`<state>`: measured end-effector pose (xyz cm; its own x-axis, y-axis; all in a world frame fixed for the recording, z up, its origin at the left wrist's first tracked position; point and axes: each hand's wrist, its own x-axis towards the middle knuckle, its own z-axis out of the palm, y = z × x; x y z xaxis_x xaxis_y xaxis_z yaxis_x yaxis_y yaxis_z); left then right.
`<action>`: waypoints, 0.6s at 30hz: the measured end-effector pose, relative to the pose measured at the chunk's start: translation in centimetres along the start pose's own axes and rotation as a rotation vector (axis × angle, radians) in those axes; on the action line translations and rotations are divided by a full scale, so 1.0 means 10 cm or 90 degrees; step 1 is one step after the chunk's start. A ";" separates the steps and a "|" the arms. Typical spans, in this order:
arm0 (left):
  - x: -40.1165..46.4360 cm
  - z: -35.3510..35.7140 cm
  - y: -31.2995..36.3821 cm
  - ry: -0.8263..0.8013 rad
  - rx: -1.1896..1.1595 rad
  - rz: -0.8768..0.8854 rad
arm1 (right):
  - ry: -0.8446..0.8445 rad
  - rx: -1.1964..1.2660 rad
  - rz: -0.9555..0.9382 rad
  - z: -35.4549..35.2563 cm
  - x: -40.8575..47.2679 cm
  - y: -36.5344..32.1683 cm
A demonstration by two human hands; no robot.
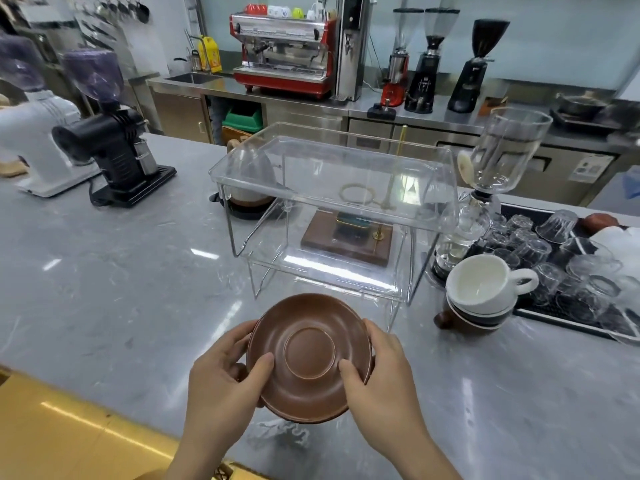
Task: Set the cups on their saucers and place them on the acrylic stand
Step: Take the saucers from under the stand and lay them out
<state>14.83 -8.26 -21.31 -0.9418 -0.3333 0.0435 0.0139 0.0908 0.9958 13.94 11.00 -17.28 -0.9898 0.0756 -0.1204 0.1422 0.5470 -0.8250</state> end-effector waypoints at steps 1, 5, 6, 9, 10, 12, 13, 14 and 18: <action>-0.03 0.01 -0.02 -0.008 0.005 -0.007 | 0.002 0.002 0.004 -0.01 -0.03 0.05; -0.12 0.08 -0.06 -0.042 0.024 -0.031 | 0.001 0.020 0.030 -0.05 -0.13 0.22; -0.14 0.10 -0.08 -0.050 0.027 -0.036 | 0.002 0.020 0.039 -0.06 -0.16 0.27; -0.20 0.19 -0.13 -0.078 0.029 -0.051 | 0.010 0.019 0.061 -0.12 -0.23 0.41; -0.22 0.23 -0.15 -0.088 0.029 -0.053 | 0.014 0.018 0.063 -0.15 -0.25 0.46; -0.25 0.31 -0.19 -0.109 0.031 -0.057 | 0.028 0.017 0.073 -0.20 -0.29 0.56; -0.27 0.34 -0.21 -0.120 0.029 -0.062 | 0.034 0.018 0.082 -0.23 -0.31 0.61; -0.28 0.39 -0.23 -0.132 0.025 -0.067 | 0.040 0.018 0.090 -0.26 -0.32 0.65; -0.31 0.62 -0.27 -0.173 0.010 -0.091 | 0.066 0.022 0.107 -0.40 -0.37 0.83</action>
<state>15.62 -1.67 -24.64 -0.9892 -0.0810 -0.1218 -0.1280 0.0769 0.9888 18.77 18.57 -21.45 -0.9467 0.2506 -0.2025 0.3044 0.4903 -0.8167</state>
